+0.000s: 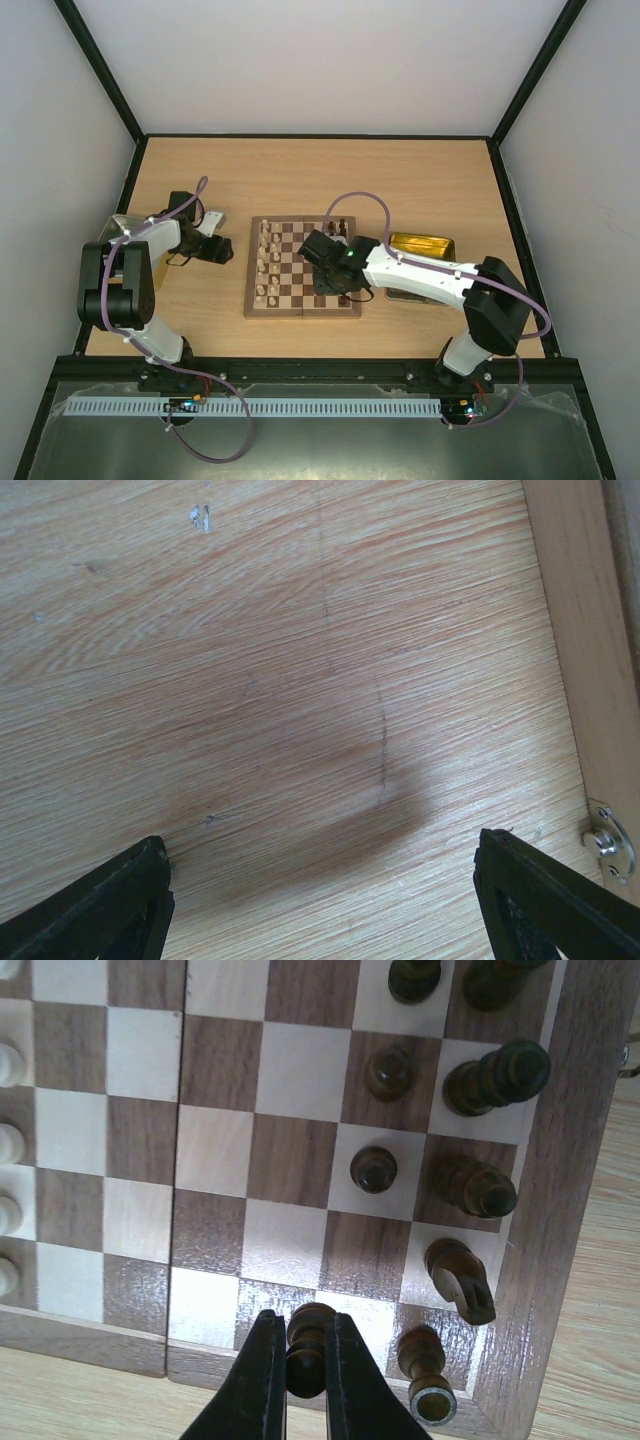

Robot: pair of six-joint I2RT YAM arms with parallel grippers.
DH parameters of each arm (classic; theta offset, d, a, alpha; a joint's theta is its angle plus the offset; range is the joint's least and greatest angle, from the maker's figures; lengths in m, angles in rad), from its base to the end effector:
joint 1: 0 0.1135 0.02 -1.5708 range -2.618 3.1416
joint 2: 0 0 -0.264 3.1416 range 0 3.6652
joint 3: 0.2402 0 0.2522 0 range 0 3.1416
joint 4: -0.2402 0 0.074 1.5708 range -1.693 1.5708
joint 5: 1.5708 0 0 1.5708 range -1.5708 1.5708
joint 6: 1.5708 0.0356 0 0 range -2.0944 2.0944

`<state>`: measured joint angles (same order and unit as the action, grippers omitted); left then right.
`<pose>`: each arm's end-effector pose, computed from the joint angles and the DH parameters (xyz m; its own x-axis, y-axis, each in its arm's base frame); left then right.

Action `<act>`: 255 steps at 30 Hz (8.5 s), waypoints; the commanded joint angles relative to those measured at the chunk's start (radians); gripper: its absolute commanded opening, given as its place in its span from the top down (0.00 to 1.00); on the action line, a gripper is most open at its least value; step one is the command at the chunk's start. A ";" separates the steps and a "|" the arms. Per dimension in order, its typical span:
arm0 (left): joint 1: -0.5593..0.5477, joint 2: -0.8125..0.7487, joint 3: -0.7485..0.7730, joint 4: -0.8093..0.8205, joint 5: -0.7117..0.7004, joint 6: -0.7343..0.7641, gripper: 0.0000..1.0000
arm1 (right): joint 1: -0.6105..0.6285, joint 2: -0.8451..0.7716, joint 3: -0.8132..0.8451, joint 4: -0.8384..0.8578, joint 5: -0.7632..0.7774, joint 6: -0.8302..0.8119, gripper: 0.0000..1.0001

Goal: Set up the chess pieces on the board
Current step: Place the chess piece on the chessboard, then pick up the chess piece from the storage box, then place the chess piece on the chessboard.

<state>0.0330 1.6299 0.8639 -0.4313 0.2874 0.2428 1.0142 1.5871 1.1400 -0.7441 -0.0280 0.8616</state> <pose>0.2934 -0.0004 0.1498 -0.8860 0.2014 -0.4176 0.2934 0.9410 -0.1685 0.1638 0.2652 0.2239 -0.9678 -0.1195 -0.2216 -0.1839 0.9366 0.2981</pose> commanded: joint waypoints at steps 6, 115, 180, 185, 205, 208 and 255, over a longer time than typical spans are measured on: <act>-0.004 -0.008 -0.004 -0.007 0.000 0.004 0.17 | 0.005 0.044 -0.031 -0.013 0.012 -0.012 0.98; -0.007 -0.003 0.000 -0.009 -0.007 0.002 0.17 | -0.763 -0.163 -0.378 0.190 0.028 -0.095 0.76; -0.005 0.002 0.000 -0.007 -0.047 -0.008 0.17 | 0.040 -0.003 -0.124 0.045 0.032 -0.064 0.98; -0.005 -0.002 -0.003 -0.007 -0.047 -0.008 0.17 | 0.053 -0.003 -0.141 0.046 0.028 -0.060 0.98; -0.005 -0.001 -0.002 -0.007 -0.047 -0.009 0.17 | 0.074 0.008 -0.147 0.056 0.009 -0.061 0.93; -0.005 -0.002 -0.002 -0.007 -0.047 -0.009 0.17 | 0.083 0.014 -0.146 0.051 0.008 -0.063 0.90; -0.005 0.008 -0.003 -0.003 -0.073 -0.012 0.17 | 0.009 -0.050 -0.084 0.051 0.060 -0.142 0.79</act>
<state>0.0311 1.6299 0.8639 -0.4252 0.2256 0.2379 1.0225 1.5112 1.0340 -0.7097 0.0326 0.7418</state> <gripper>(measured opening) 0.828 0.214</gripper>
